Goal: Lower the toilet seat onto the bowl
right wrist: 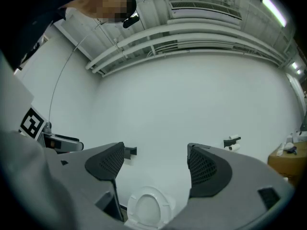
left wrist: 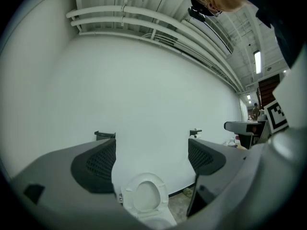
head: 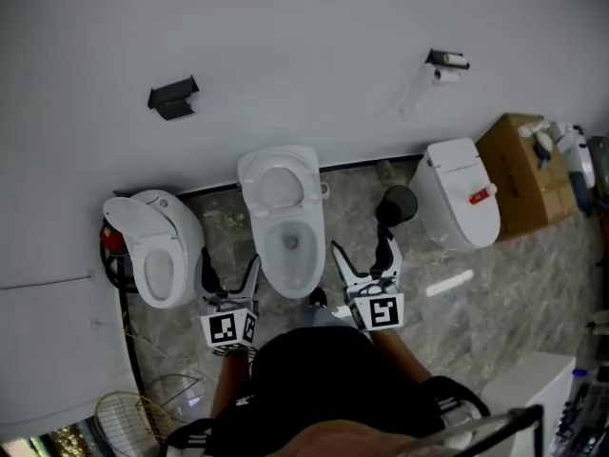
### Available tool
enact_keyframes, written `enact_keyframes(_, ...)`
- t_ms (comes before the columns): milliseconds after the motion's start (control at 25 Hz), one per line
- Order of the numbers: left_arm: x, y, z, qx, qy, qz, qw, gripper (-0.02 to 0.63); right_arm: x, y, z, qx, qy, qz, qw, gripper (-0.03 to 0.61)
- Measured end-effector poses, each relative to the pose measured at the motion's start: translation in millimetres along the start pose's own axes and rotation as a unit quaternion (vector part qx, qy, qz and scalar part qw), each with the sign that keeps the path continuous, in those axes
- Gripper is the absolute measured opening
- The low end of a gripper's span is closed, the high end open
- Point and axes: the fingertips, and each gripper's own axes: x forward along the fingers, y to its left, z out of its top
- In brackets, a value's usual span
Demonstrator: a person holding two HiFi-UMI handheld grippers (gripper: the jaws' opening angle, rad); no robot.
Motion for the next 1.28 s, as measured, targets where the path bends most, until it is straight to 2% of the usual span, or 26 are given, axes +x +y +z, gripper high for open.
enact_keyframes(280,43.9,1.5,-9.3,-0.004,0.021,0.018,0.9996,0.463,39.4,-10.3,-19.8,0.034,0.021,0.021,0.999,0.41)
enact_keyframes(400,63.1,7.8,-27.8,0.005,0.047,0.012,0.9988,0.463,57.5,-12.4,-36.5,0.027,0.055,0.03,0.998,0.41)
enact_keyframes(480,76.3,15.8,-43.9,0.011,0.064,0.006,0.9979,0.463,70.6,-11.5,-47.9,0.011,0.057,0.041,0.997,0.41)
enact_keyframes(680,100.0,30.9,-88.3,0.043,0.108,-0.026,0.9929,0.463,92.2,-7.6,-80.5,-0.02,0.077,0.05,0.996,0.41)
enact_keyframes(960,146.3,40.7,-138.1,0.04,0.14,-0.078,0.9862,0.462,118.2,0.7,-146.0,-0.045,0.145,0.075,0.985,0.41)
enact_keyframes(1080,163.3,47.5,-168.4,0.049,0.166,-0.095,0.9803,0.462,132.9,2.6,-168.4,-0.038,0.16,0.089,0.982,0.408)
enact_keyframes(1280,189.3,57.6,-208.4,0.058,0.198,-0.116,0.9717,0.462,157.5,6.4,-205.8,-0.065,0.183,0.115,0.974,0.407)
